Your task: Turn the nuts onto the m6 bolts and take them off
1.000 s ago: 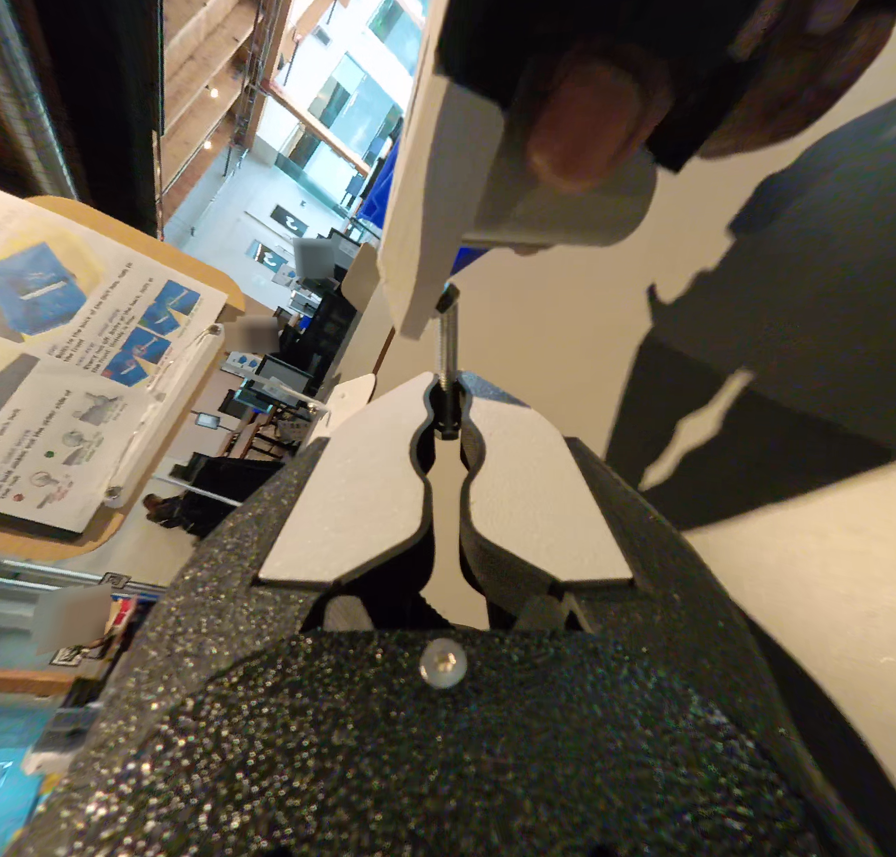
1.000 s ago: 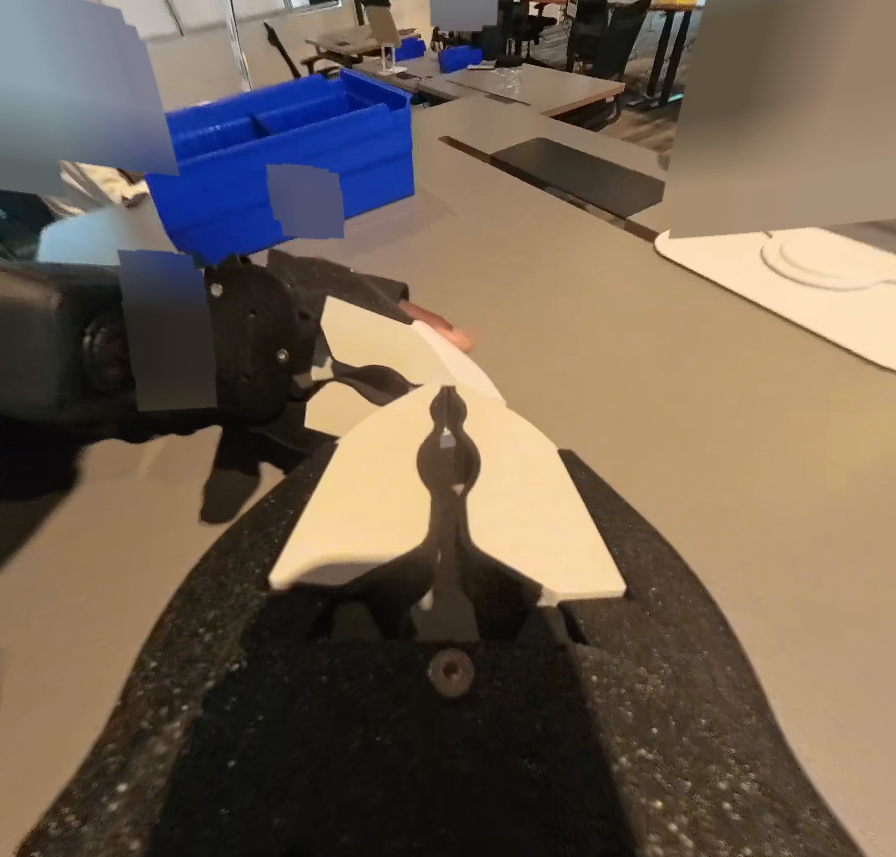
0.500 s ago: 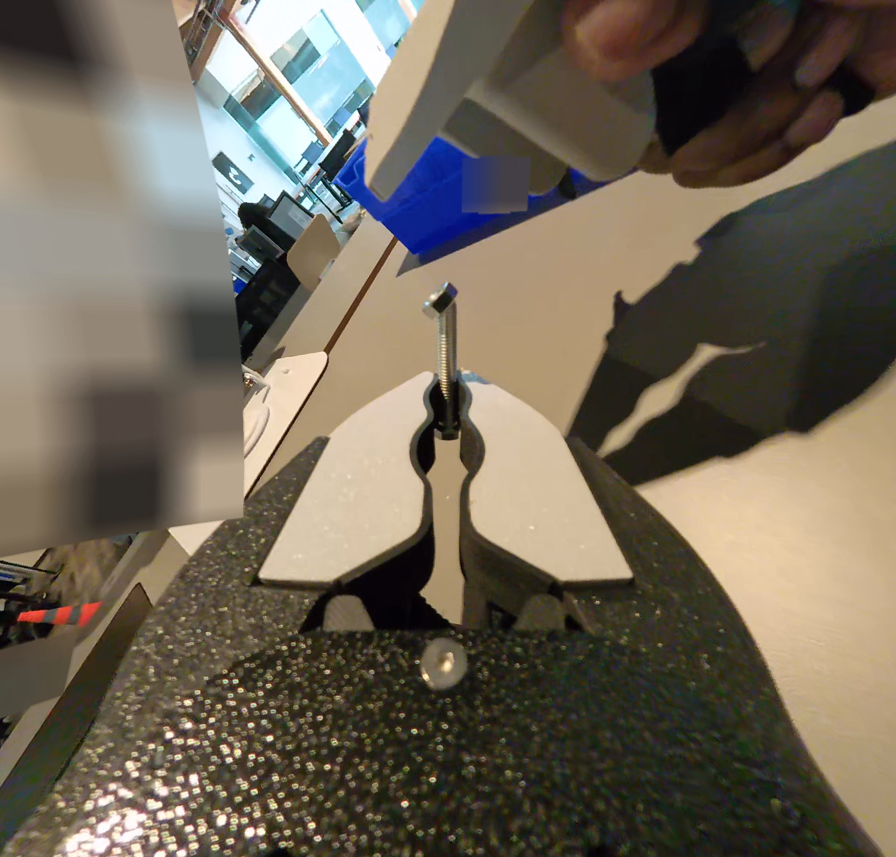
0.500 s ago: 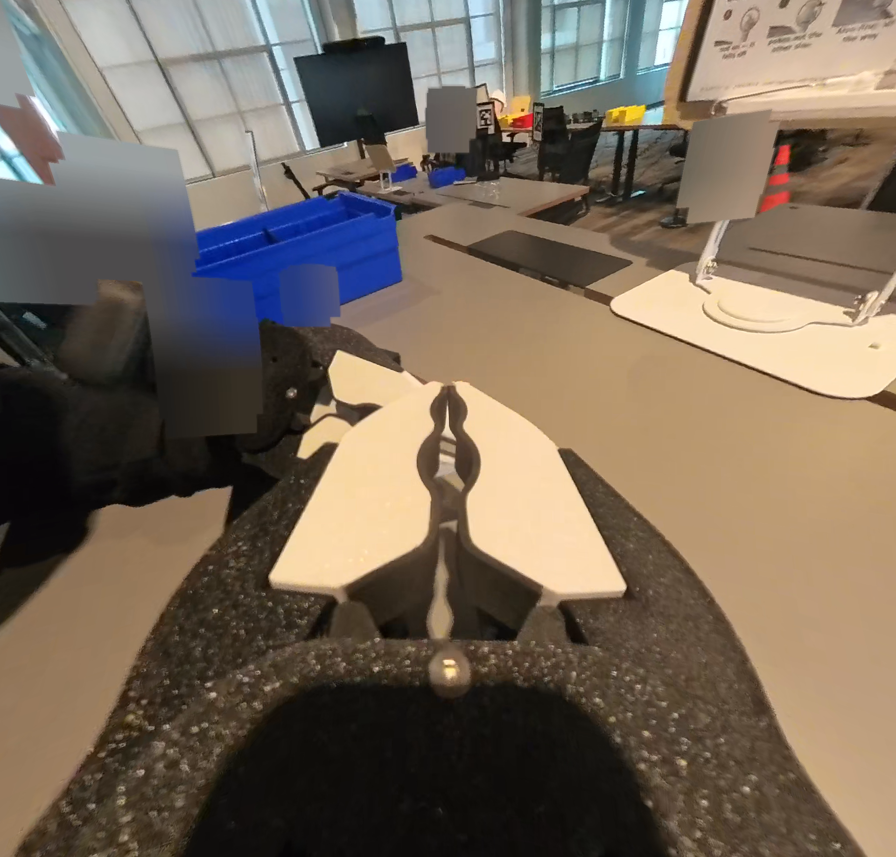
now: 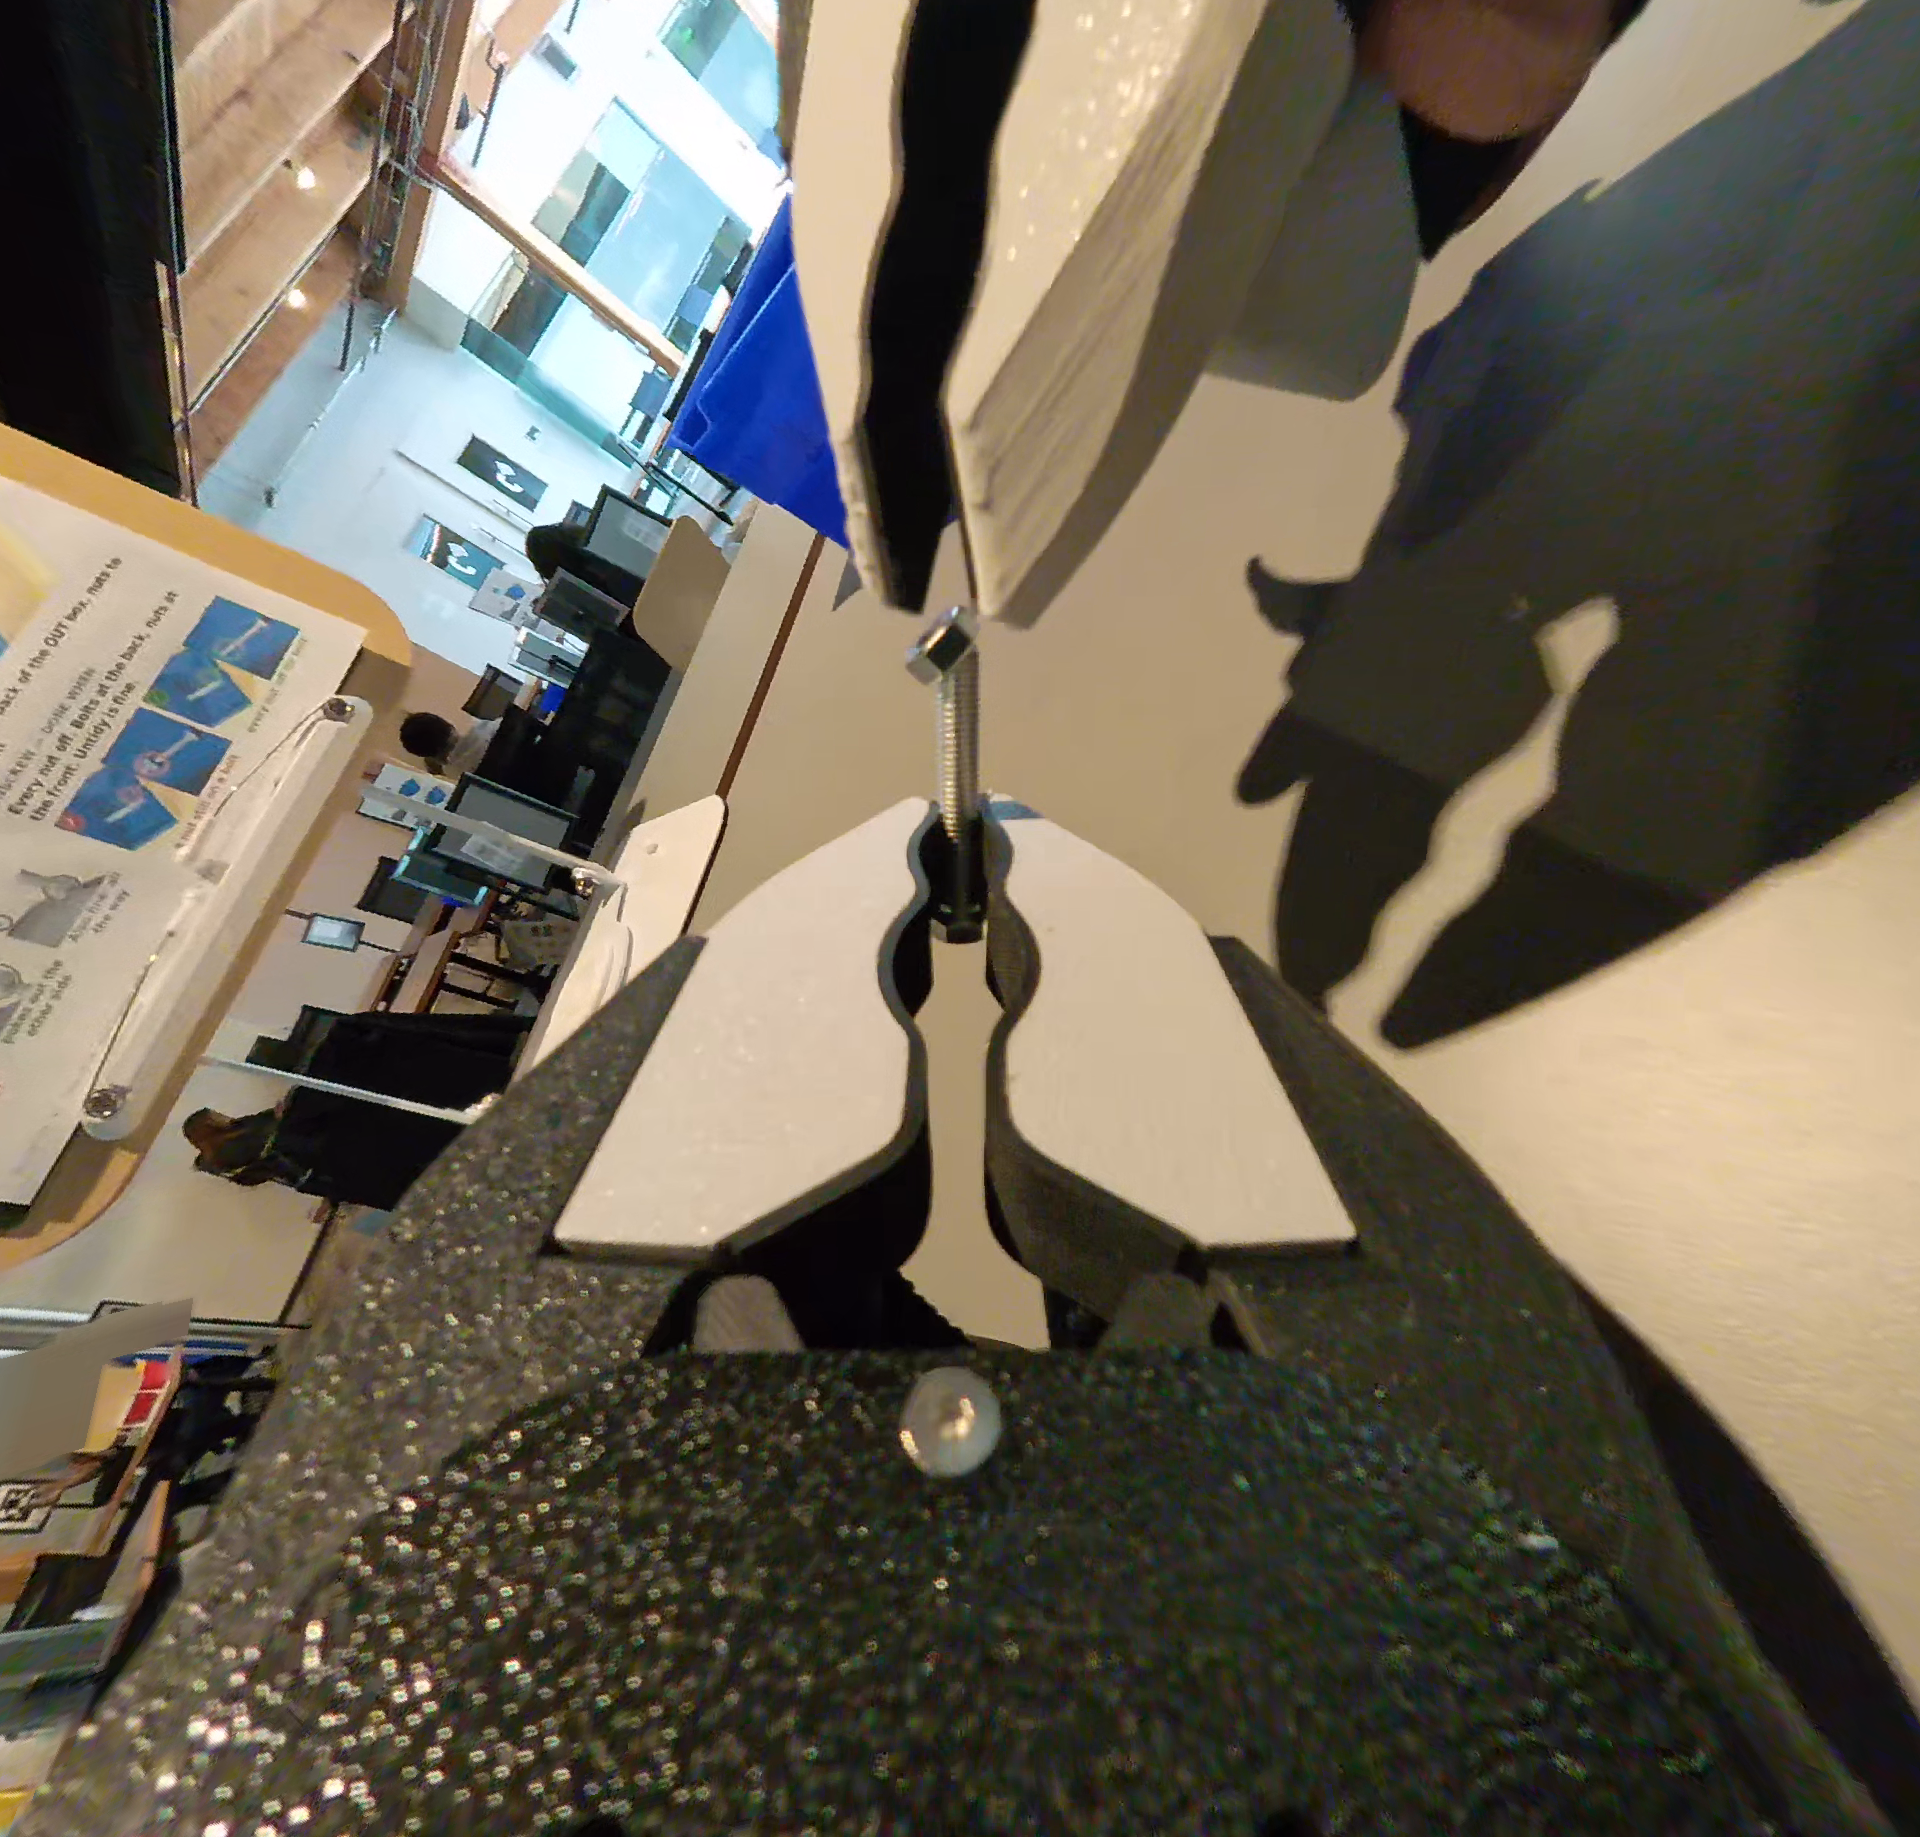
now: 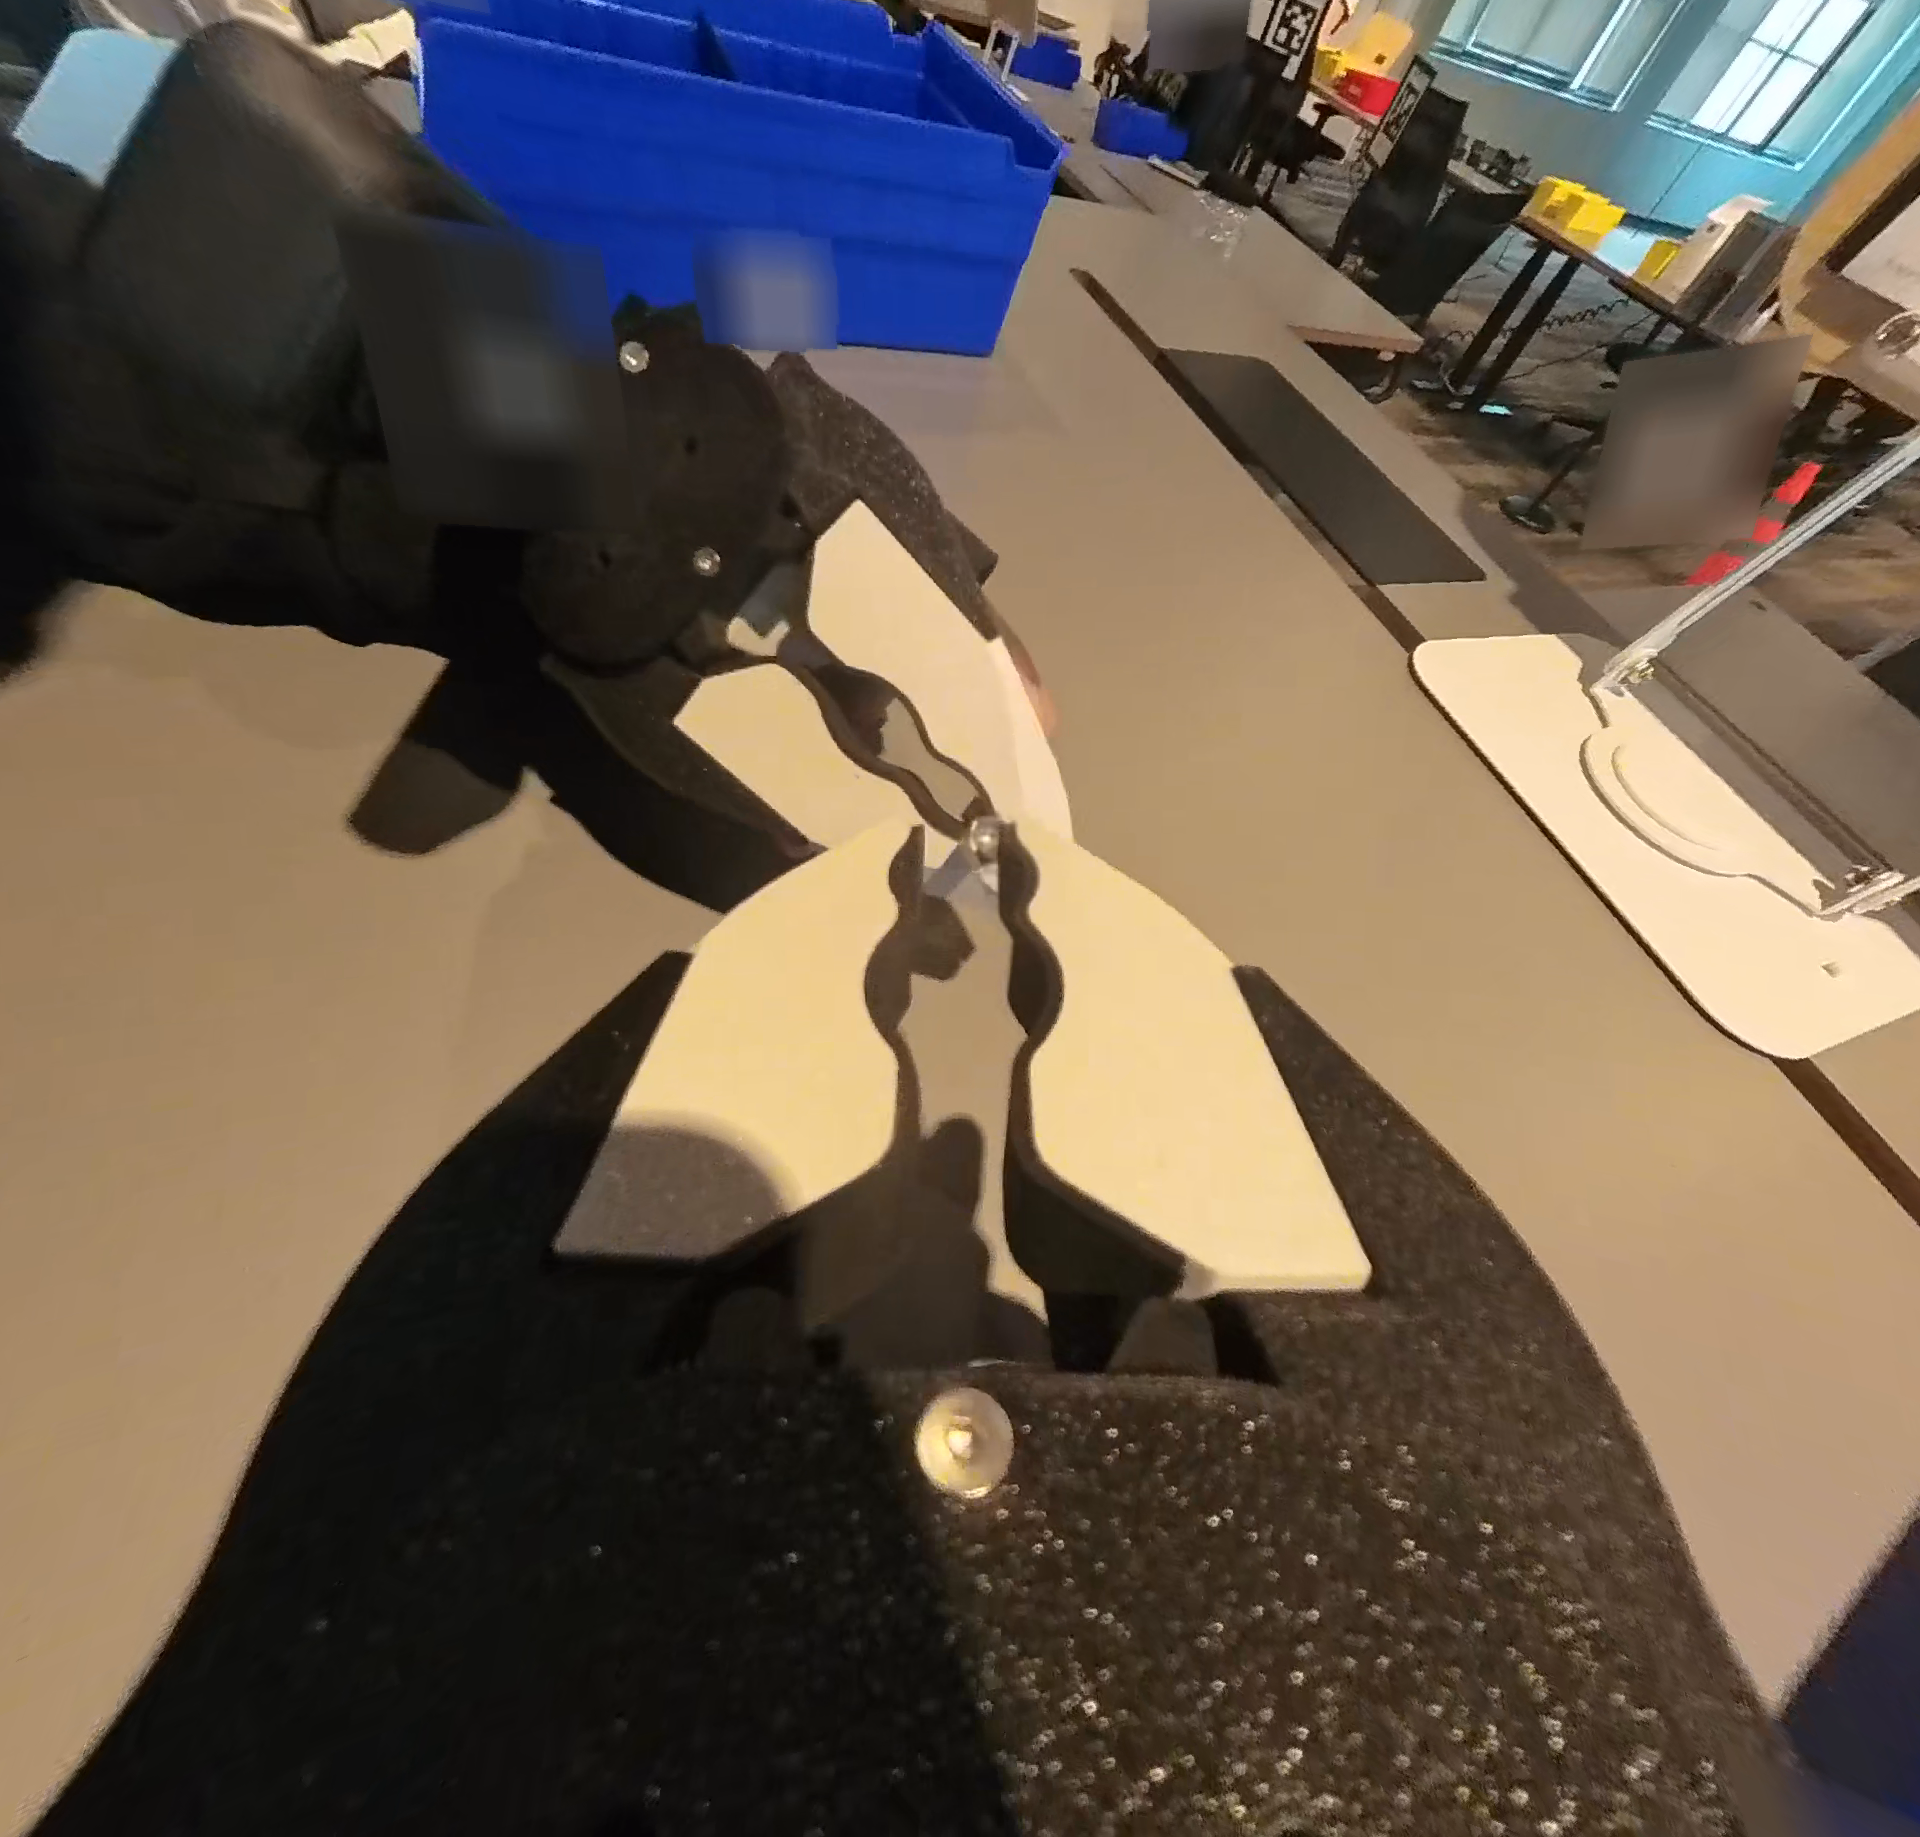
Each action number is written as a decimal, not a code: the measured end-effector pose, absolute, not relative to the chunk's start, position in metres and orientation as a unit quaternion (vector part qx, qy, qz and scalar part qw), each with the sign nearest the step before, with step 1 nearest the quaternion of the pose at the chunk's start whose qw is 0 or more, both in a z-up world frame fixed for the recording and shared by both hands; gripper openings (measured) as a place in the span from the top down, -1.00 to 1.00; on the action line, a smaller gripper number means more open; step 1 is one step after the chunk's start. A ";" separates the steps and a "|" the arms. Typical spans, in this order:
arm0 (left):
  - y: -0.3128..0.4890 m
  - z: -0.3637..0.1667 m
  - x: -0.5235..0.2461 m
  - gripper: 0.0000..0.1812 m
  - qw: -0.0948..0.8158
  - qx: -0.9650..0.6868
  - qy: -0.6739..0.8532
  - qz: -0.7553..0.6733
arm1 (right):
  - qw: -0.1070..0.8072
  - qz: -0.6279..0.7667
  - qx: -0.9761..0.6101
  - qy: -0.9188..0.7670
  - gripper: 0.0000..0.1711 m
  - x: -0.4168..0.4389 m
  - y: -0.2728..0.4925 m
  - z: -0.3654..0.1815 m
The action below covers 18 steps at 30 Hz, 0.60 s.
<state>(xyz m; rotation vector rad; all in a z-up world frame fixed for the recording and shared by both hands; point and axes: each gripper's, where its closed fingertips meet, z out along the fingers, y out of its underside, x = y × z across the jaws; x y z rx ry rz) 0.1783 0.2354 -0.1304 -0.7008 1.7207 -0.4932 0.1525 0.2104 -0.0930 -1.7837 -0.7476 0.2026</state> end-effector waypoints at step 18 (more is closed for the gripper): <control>0.230 -0.126 0.176 0.95 0.572 -0.292 0.731 -0.230 | 0.557 0.089 -0.772 -0.293 0.87 0.150 0.218 -0.101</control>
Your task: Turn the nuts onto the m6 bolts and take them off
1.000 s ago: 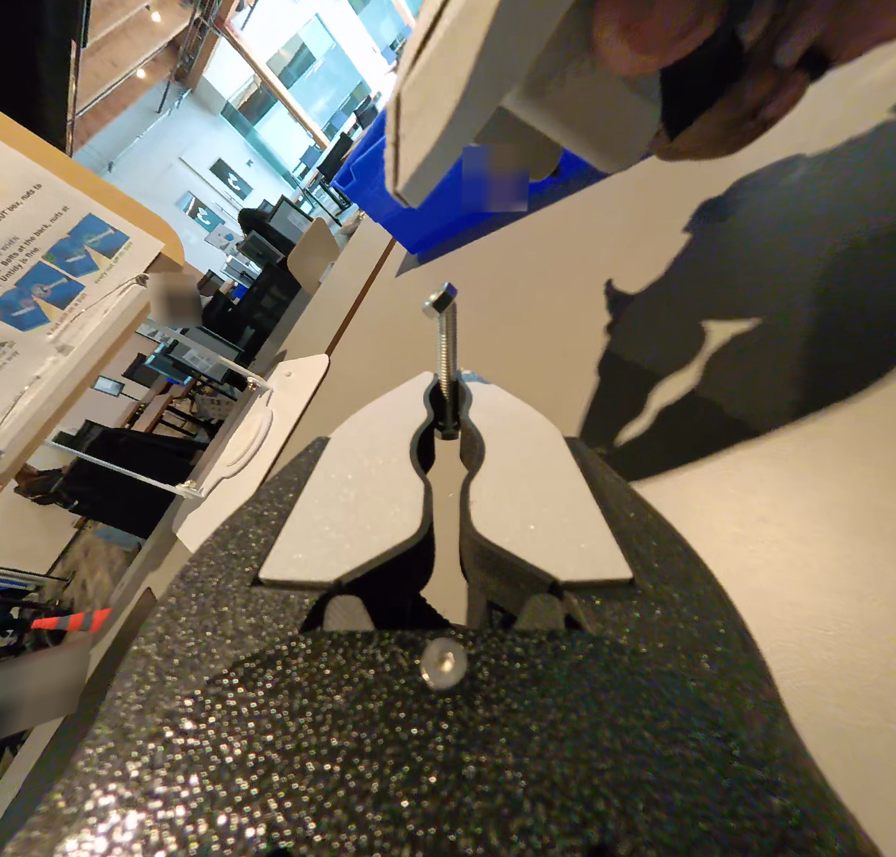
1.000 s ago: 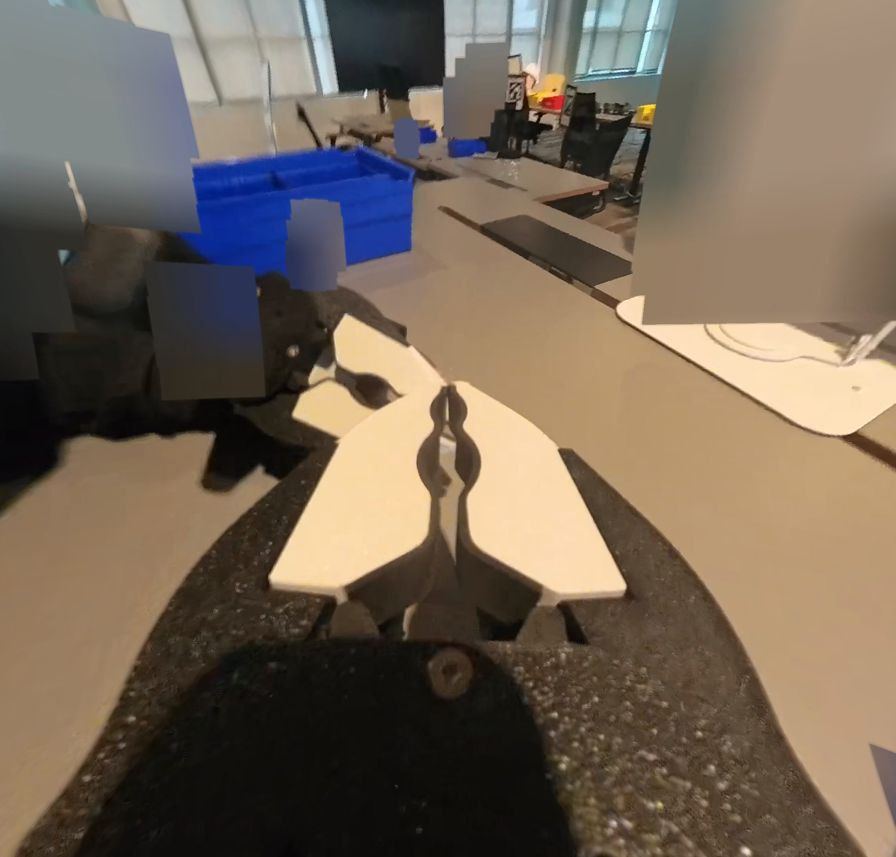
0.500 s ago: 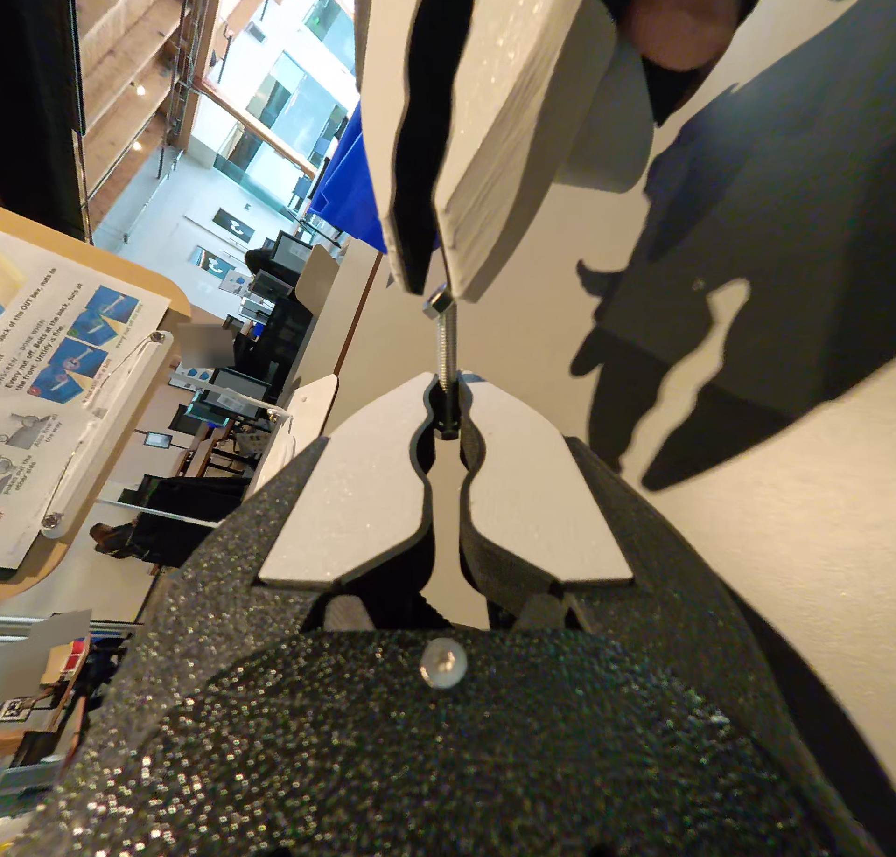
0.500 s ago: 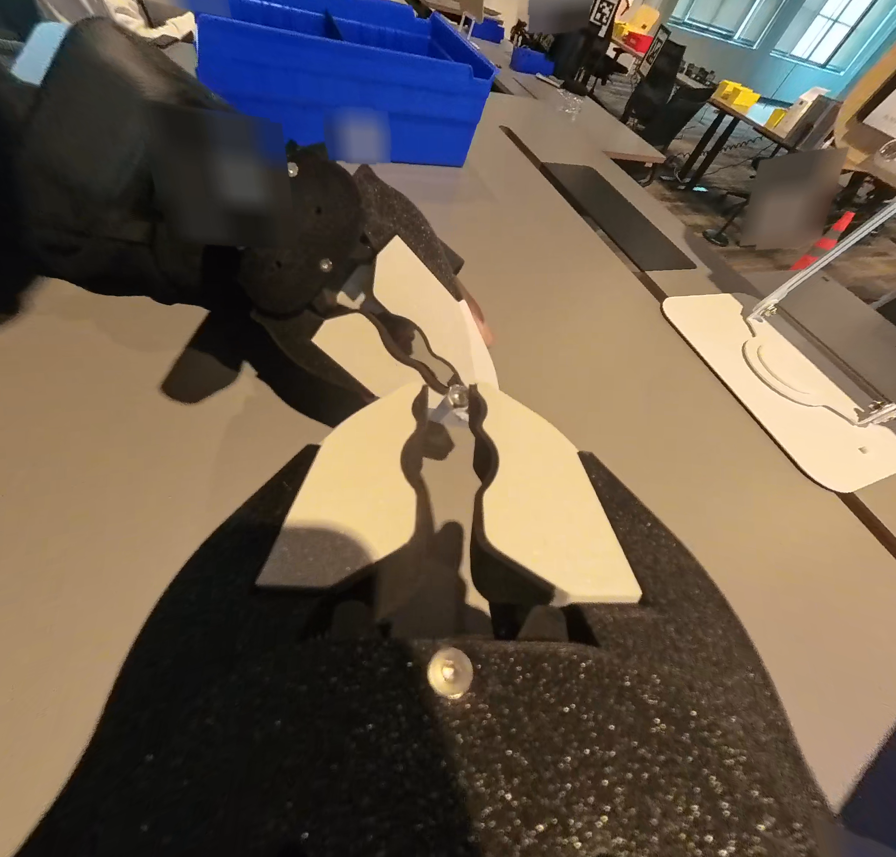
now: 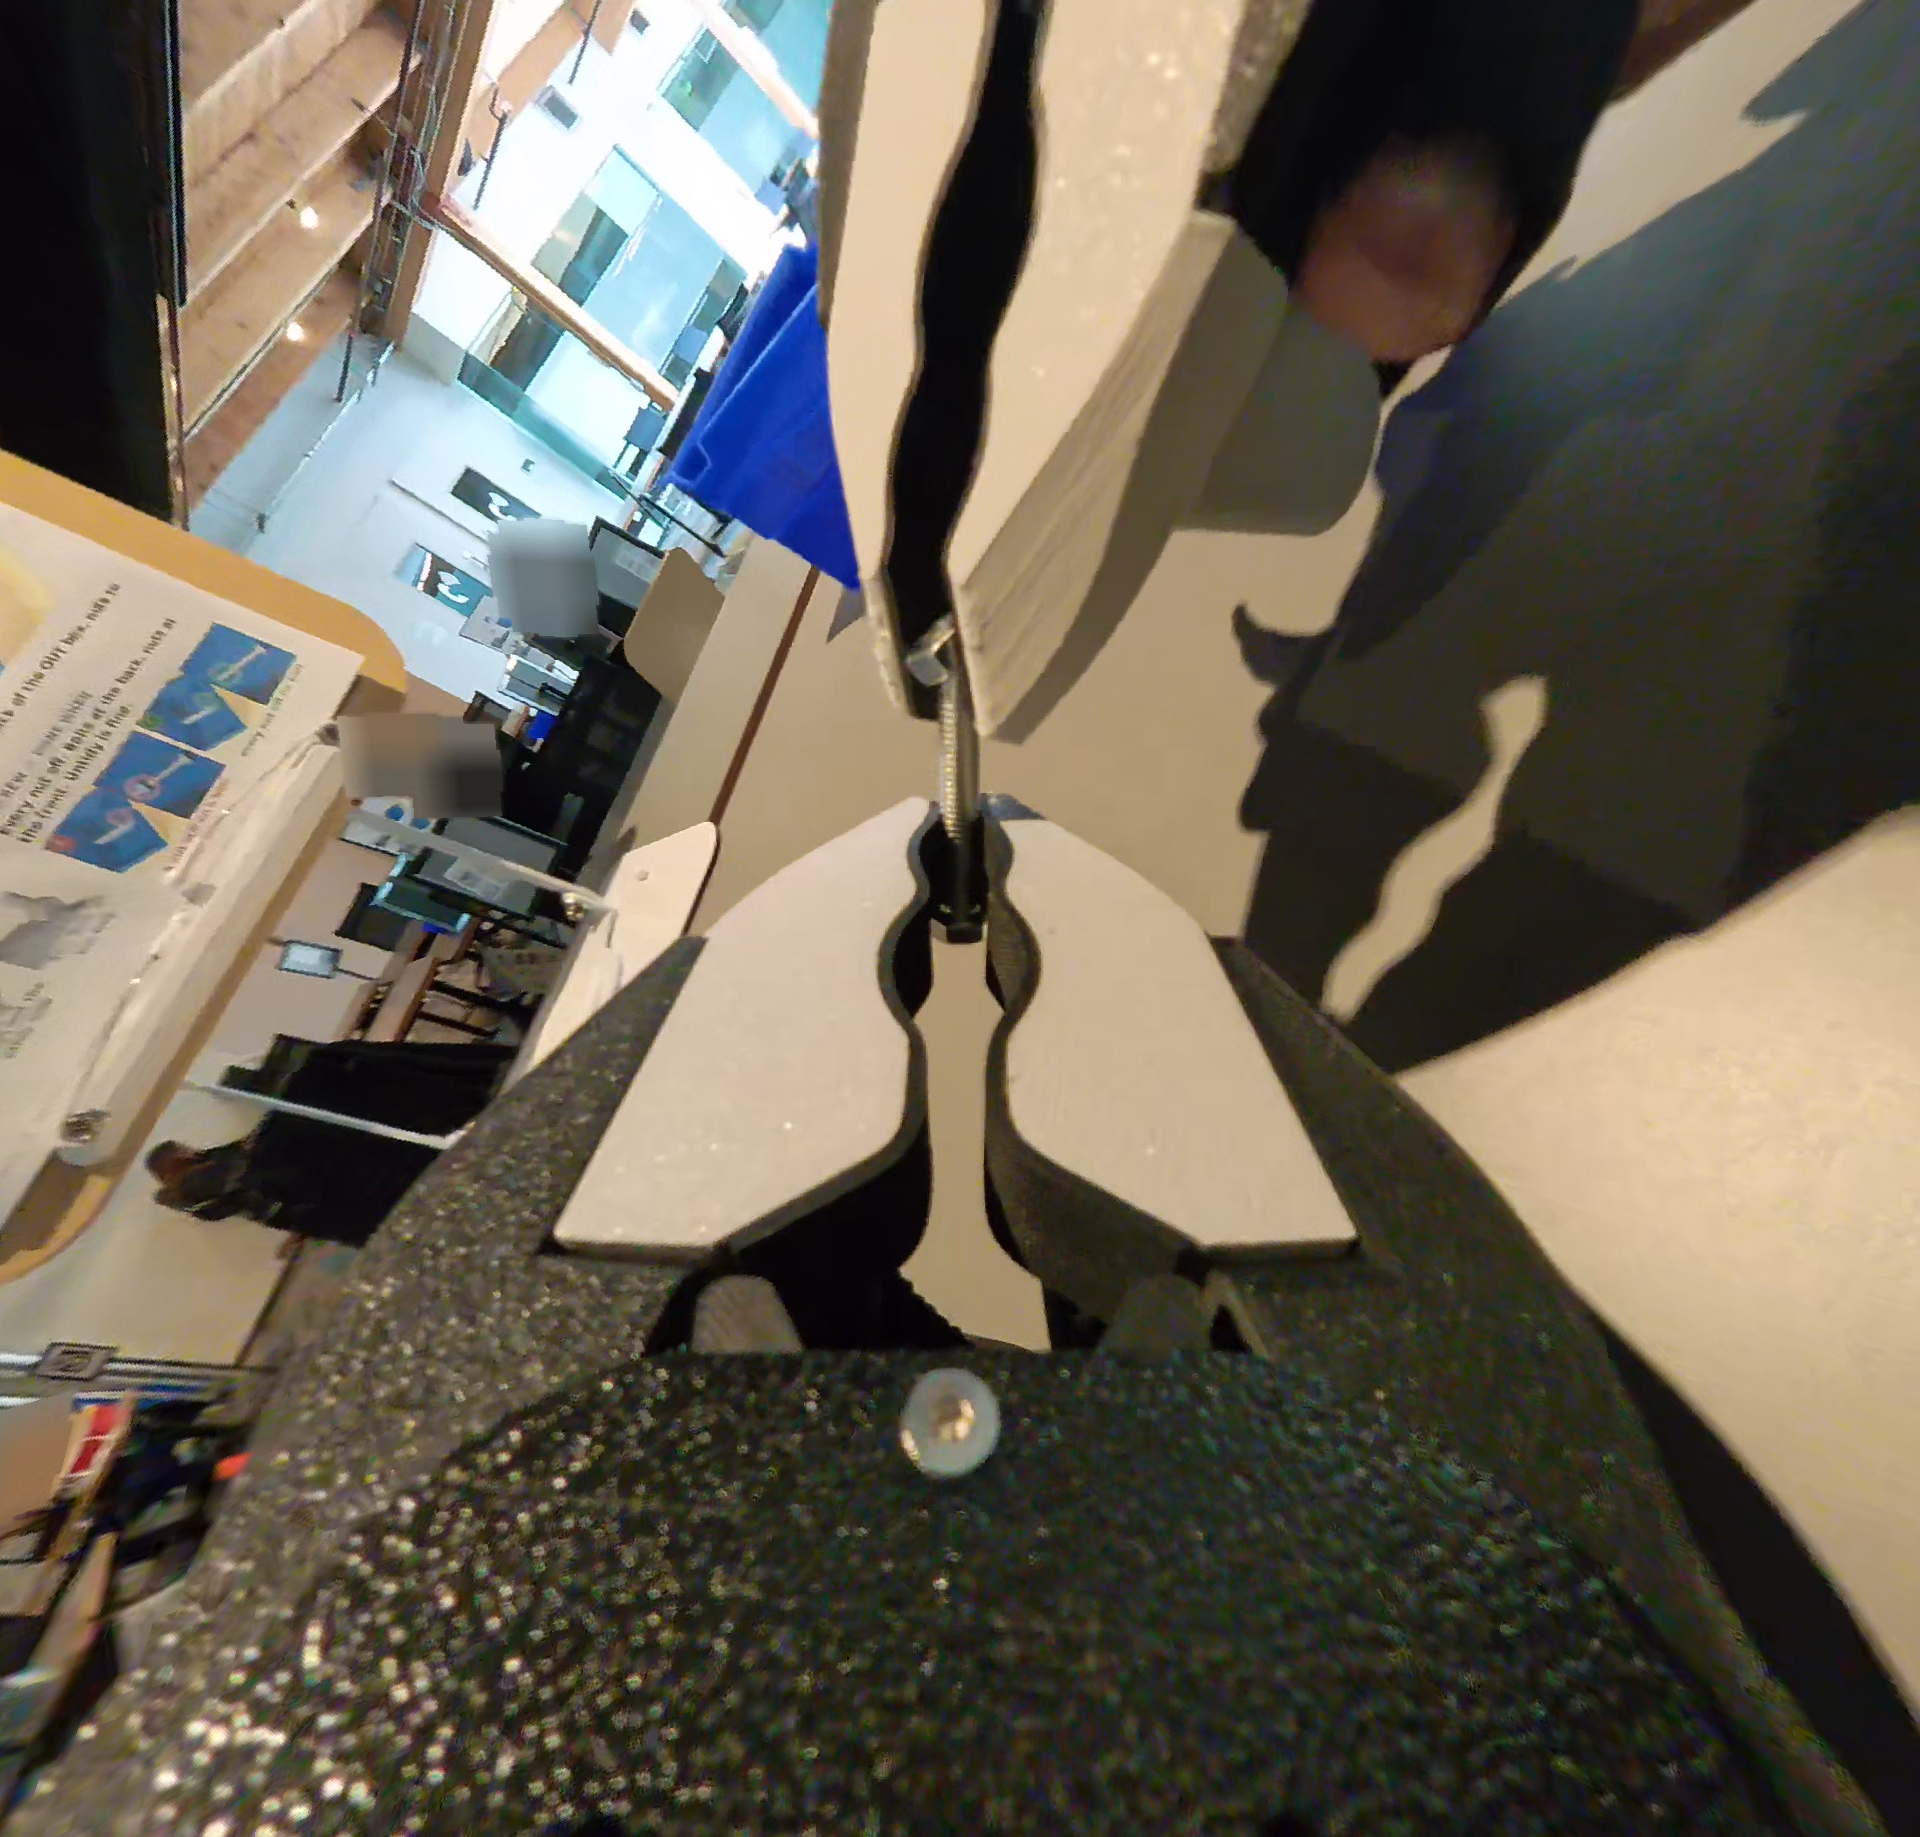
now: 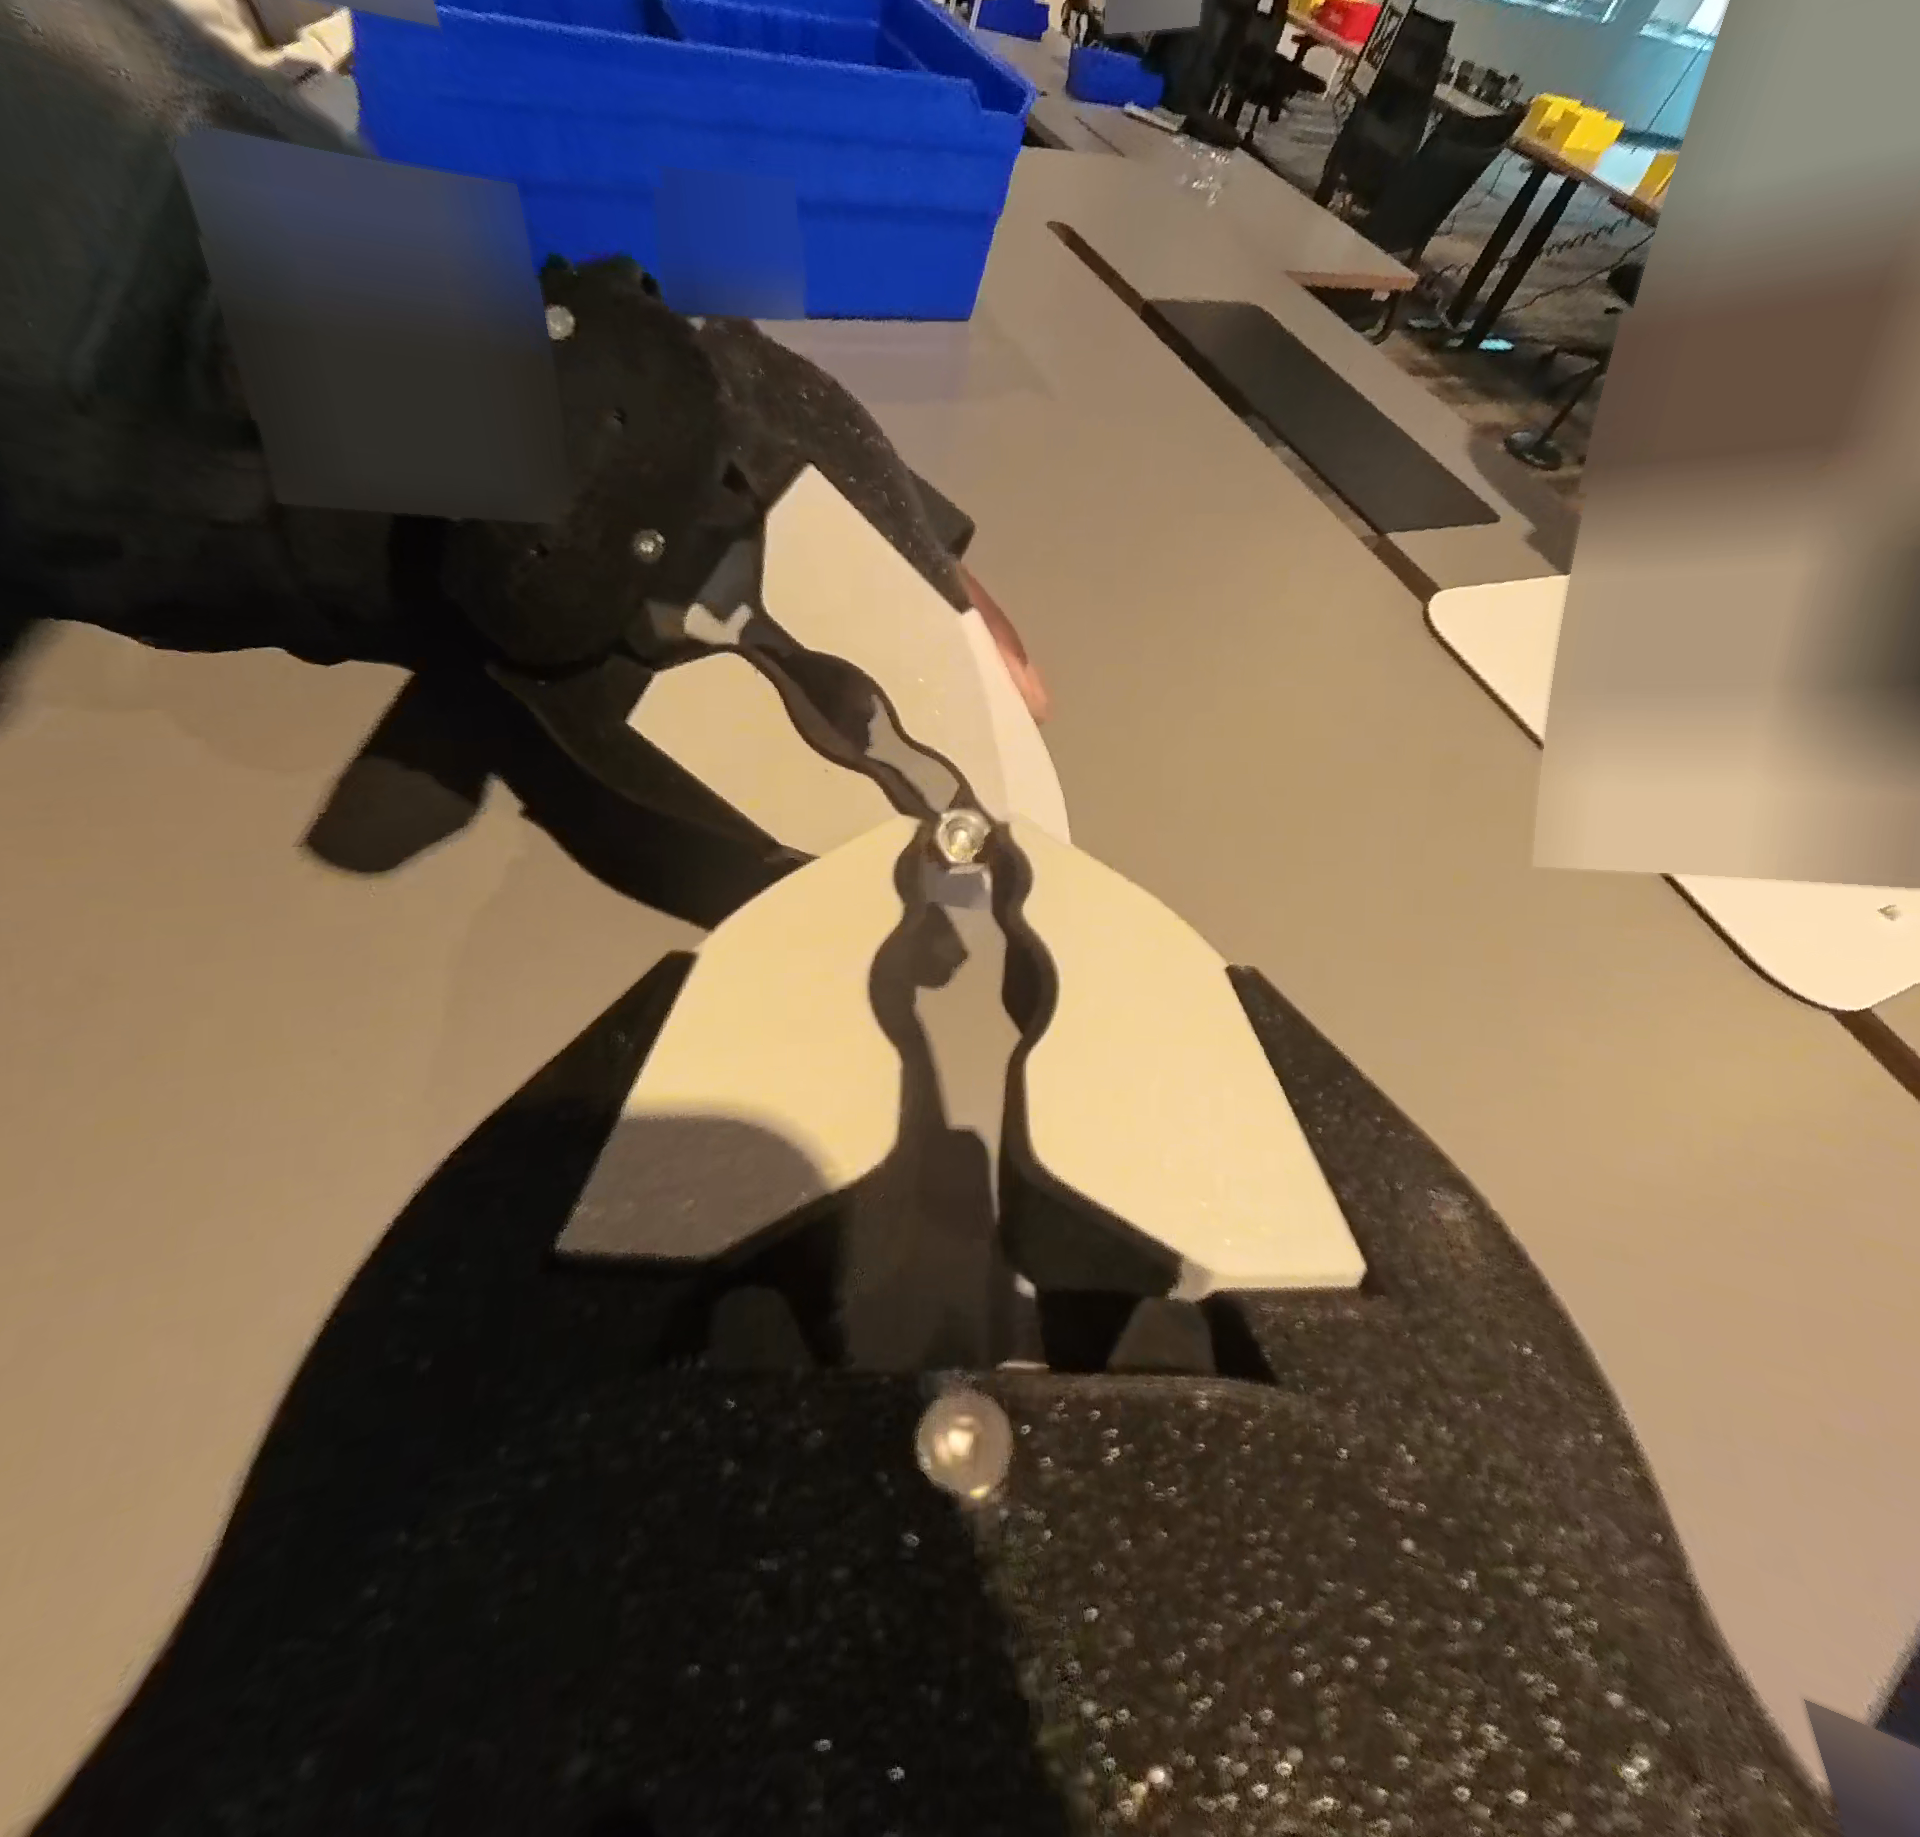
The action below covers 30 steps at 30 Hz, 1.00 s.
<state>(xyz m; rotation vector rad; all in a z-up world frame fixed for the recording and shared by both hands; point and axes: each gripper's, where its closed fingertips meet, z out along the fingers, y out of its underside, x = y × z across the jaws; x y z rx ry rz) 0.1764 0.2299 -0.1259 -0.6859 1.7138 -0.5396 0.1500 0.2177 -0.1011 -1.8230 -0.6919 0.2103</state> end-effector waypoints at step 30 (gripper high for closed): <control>0.205 -0.105 0.173 0.96 0.433 -0.390 0.659 -0.475 | 0.632 0.067 -0.727 -0.261 0.88 0.146 0.218 -0.068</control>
